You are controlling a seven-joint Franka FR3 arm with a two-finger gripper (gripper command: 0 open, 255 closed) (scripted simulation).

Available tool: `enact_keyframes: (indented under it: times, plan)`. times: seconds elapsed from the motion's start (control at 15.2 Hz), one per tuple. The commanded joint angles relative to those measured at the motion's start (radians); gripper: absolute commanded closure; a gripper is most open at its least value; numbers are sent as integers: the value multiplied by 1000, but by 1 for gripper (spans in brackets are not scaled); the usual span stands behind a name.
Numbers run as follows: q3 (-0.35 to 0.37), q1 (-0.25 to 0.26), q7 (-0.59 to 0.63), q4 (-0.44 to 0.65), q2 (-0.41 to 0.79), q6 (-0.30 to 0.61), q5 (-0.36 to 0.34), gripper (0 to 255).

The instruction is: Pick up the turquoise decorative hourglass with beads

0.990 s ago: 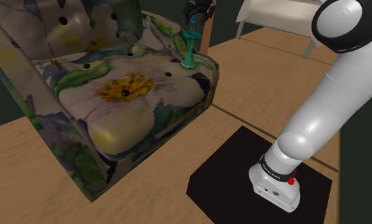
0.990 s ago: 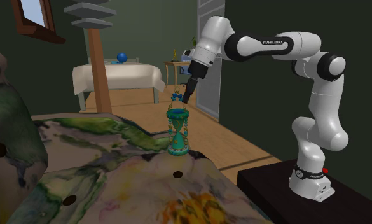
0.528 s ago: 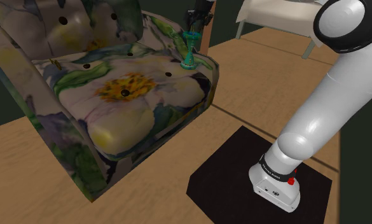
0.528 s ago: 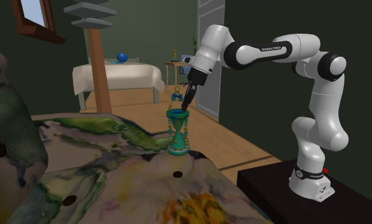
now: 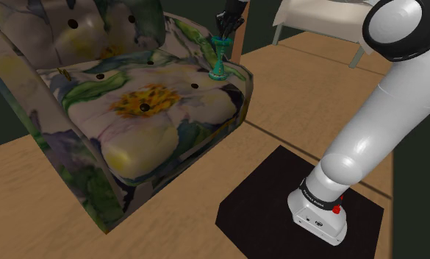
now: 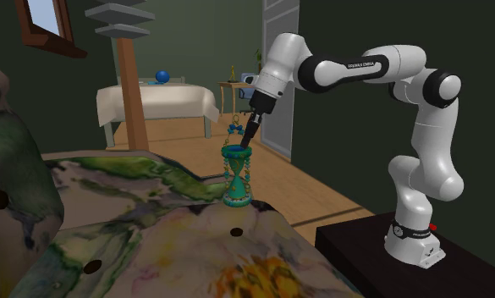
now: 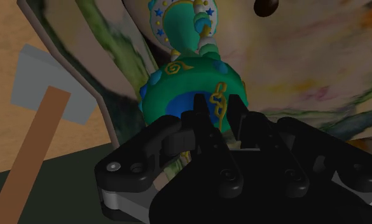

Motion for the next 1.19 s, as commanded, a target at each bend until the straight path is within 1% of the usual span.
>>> enact_keyframes:
  times: [0.0,0.53,0.99,1.12]
  plan:
    - [0,0,1,-2,0,1,-1,255]
    - [-1,-1,-2,133,22,-112,3,255]
    - [-2,-2,-5,274,57,-218,7,255]
    - [-2,-2,-6,277,58,-220,7,255]
